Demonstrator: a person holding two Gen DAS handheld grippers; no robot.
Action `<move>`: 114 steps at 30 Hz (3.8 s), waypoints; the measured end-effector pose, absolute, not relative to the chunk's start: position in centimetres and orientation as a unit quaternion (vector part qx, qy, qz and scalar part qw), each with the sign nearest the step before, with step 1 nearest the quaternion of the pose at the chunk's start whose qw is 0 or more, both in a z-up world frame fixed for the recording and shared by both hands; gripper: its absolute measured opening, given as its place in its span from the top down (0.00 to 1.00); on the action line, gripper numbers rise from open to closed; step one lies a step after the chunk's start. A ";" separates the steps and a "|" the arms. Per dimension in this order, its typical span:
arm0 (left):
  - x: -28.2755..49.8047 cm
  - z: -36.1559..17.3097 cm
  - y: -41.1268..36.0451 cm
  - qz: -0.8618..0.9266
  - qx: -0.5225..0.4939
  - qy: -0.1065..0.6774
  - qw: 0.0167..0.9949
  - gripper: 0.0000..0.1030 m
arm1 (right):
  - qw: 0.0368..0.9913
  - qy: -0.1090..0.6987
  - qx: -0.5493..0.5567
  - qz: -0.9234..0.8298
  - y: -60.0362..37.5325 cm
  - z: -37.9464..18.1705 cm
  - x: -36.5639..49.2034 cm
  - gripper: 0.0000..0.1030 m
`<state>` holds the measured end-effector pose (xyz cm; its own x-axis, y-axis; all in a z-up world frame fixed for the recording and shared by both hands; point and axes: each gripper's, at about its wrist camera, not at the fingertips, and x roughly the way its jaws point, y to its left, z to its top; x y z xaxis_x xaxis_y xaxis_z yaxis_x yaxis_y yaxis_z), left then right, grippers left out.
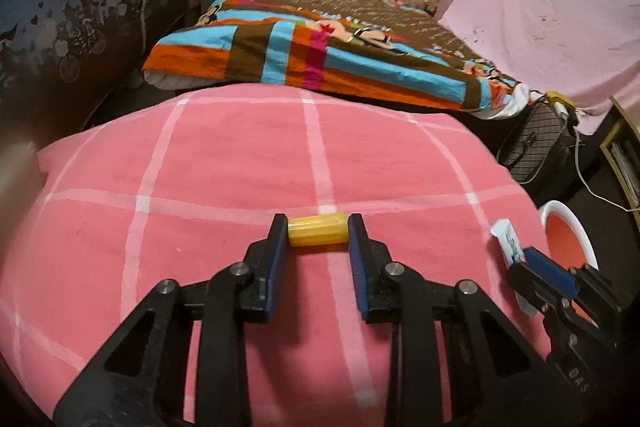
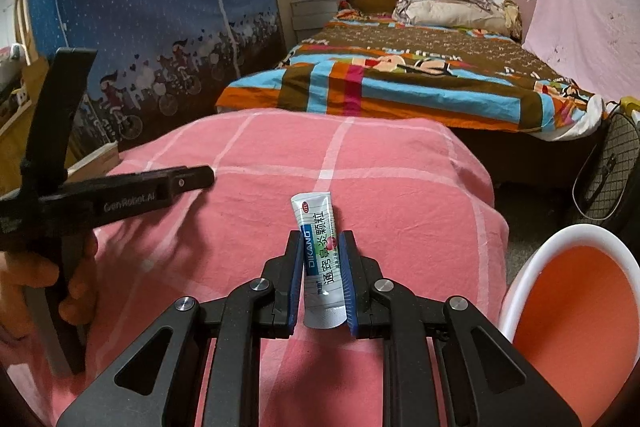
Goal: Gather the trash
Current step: 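Grasp the white toothpaste tube with the right tool while the left tool grasps the yellow cylinder, then carry the toothpaste tube and yellow cylinder over the orange bucket, then open both tools to drop the items into the bucket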
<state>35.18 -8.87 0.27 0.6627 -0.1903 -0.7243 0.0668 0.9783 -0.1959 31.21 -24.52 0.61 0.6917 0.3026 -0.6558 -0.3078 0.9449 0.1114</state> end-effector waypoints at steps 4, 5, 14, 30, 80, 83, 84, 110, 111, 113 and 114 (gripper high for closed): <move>33.3 1.4 -8.9 -0.080 -0.077 0.361 0.926 0.88 | 0.930 0.328 0.008 0.163 -25.2 1.2 30.5 0.85; 32.8 1.7 -8.9 -0.081 -0.078 0.350 0.930 0.88 | 0.934 0.318 0.013 0.164 -25.4 1.5 30.2 0.85; 28.0 4.6 -9.6 -0.080 -0.054 0.231 0.968 0.88 | 0.960 0.226 0.029 0.164 -26.7 3.4 27.7 0.85; 22.8 8.6 -13.5 -0.109 -0.002 0.109 0.988 0.88 | 0.991 0.033 0.050 0.123 -30.6 6.9 21.5 0.84; 22.0 6.1 -29.2 -0.304 0.054 0.169 0.936 0.87 | 0.976 0.091 0.180 -0.077 -44.5 5.2 18.5 0.82; 22.3 5.7 -30.1 -0.314 0.057 0.188 0.929 0.87 | 0.973 0.102 0.189 -0.083 -45.0 4.9 18.6 0.82; 22.3 5.6 -30.4 -0.317 0.057 0.193 0.927 0.87 | 0.972 0.104 0.191 -0.084 -45.1 4.8 18.5 0.82; 23.8 5.5 -30.1 -0.288 0.016 0.229 0.930 0.71 | 0.966 0.120 0.212 -0.091 -46.3 4.2 18.3 0.72; 23.8 5.6 -29.9 -0.284 0.013 0.228 0.931 0.69 | 0.966 0.121 0.211 -0.090 -46.3 4.3 18.4 0.71; 23.9 5.7 -29.7 -0.280 0.012 0.228 0.933 0.67 | 0.966 0.120 0.209 -0.090 -46.2 4.3 18.4 0.69; 23.9 5.7 -29.5 -0.277 0.011 0.227 0.933 0.65 | 0.967 0.120 0.207 -0.089 -46.2 4.3 18.4 0.67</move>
